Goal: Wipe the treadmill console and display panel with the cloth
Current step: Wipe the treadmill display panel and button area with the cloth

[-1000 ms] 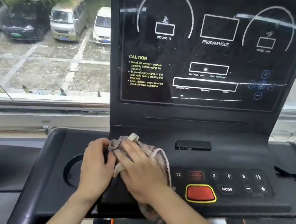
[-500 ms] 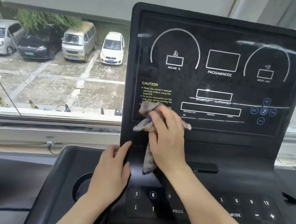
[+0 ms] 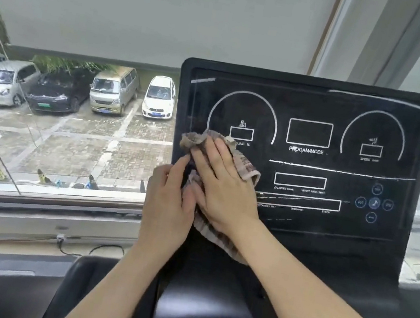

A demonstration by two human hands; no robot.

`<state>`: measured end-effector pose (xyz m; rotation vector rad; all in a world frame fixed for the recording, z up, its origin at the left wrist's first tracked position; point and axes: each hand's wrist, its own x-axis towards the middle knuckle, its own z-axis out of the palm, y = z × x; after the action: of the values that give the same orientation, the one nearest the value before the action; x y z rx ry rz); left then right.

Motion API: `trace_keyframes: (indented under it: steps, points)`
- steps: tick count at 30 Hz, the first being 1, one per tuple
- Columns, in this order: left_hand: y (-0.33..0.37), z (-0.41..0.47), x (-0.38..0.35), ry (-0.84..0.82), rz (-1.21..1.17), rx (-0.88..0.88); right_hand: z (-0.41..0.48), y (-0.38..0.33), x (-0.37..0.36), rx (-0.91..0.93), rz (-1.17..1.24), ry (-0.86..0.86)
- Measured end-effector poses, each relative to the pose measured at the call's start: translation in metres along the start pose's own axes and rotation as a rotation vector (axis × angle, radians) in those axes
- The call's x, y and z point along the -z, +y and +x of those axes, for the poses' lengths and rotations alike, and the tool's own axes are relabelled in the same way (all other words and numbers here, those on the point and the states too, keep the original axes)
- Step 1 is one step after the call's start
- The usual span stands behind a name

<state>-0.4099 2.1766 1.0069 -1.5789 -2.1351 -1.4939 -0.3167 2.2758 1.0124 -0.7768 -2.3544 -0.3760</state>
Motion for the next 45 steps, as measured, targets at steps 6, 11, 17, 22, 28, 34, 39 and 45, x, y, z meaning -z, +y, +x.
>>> trace_keyframes:
  steps: [6, 11, 17, 22, 28, 34, 39, 45]
  points:
    - [0.006, 0.045, -0.002, 0.079, -0.387, 0.315, 0.01, -0.015, -0.011, -0.134, 0.019, 0.057]
    - [-0.021, 0.014, -0.023, -0.058, -0.524, 0.401, -0.052, -0.014, -0.025, 0.055, 0.016, 0.024]
    - [-0.047, -0.034, -0.031, -0.163, -0.536, 0.49, -0.057, 0.009, -0.015, 0.151, 0.029, -0.053]
    - [-0.059, -0.068, -0.046, -0.084, -0.434, 0.538, -0.117, -0.025, -0.03, 0.06, 0.116, -0.07]
    - [-0.056, -0.071, -0.051, -0.037, -0.378, 0.516, -0.146, 0.008, -0.001, 0.277, 0.11, -0.166]
    - [-0.058, -0.071, -0.054, -0.002, -0.297, 0.503, -0.114, -0.007, -0.008, 0.086, 0.184, -0.005]
    - [-0.056, -0.072, -0.054, -0.003, -0.291, 0.503, -0.147, 0.06, 0.011, 0.055, 0.105, -0.091]
    - [-0.055, -0.073, -0.056, 0.004, -0.278, 0.51, -0.152, 0.036, 0.015, -0.238, 0.101, -0.004]
